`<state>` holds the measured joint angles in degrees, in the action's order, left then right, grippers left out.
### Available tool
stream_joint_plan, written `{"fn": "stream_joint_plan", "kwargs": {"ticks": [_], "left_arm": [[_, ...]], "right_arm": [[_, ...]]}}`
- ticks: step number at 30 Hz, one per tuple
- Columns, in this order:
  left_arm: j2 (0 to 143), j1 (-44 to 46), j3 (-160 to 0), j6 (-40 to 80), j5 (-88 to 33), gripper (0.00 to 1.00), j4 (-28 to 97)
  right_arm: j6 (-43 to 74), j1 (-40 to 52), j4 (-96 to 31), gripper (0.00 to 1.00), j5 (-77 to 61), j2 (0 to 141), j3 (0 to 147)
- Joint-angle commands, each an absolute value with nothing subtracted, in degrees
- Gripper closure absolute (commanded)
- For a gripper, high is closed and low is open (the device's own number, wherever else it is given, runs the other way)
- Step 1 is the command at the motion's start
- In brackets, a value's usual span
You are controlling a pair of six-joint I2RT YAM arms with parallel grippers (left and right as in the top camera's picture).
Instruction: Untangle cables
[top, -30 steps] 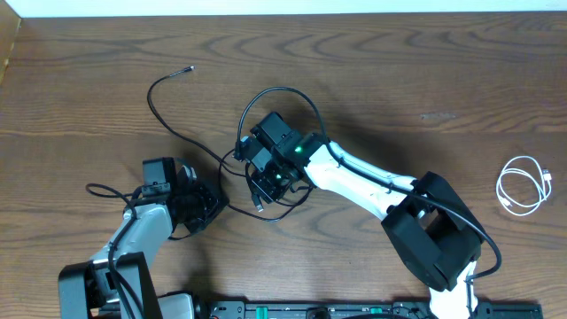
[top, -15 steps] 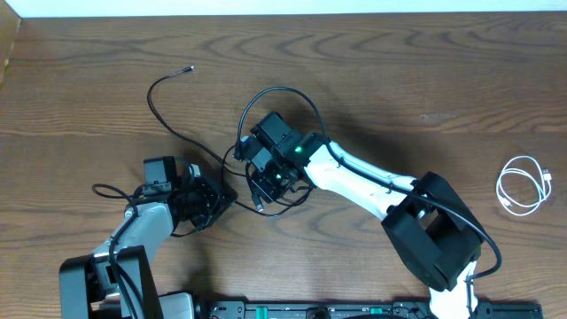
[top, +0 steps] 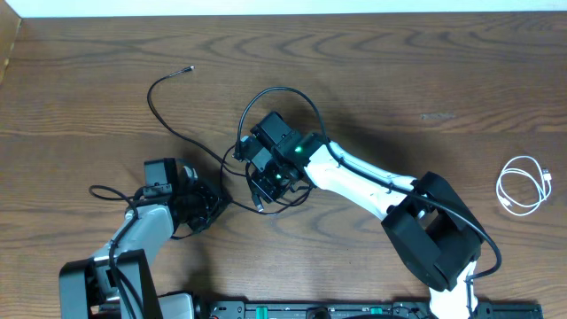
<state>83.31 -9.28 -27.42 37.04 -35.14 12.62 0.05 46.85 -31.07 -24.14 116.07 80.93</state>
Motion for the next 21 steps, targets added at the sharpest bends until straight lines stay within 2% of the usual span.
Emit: {"fn": "stream_joint_plan", "kwargs": {"ticks": [1, 14, 21], "left_arm": [[84.66, -9.56, -25.45, 35.88, -19.14, 0.92, 15.66], [84.66, -9.58, -25.45, 40.12, -9.76, 0.92, 19.53], [84.66, -9.58, -25.45, 40.21, -9.37, 0.92, 19.70]], "right_arm": [[0.82, 46.98, -31.09, 0.99, -24.05, 115.24, 80.82], [0.82, 46.98, -31.11, 0.99, -23.62, 115.24, 80.82], [0.82, 46.96, -31.94, 0.99, -17.37, 115.24, 80.82]]}}
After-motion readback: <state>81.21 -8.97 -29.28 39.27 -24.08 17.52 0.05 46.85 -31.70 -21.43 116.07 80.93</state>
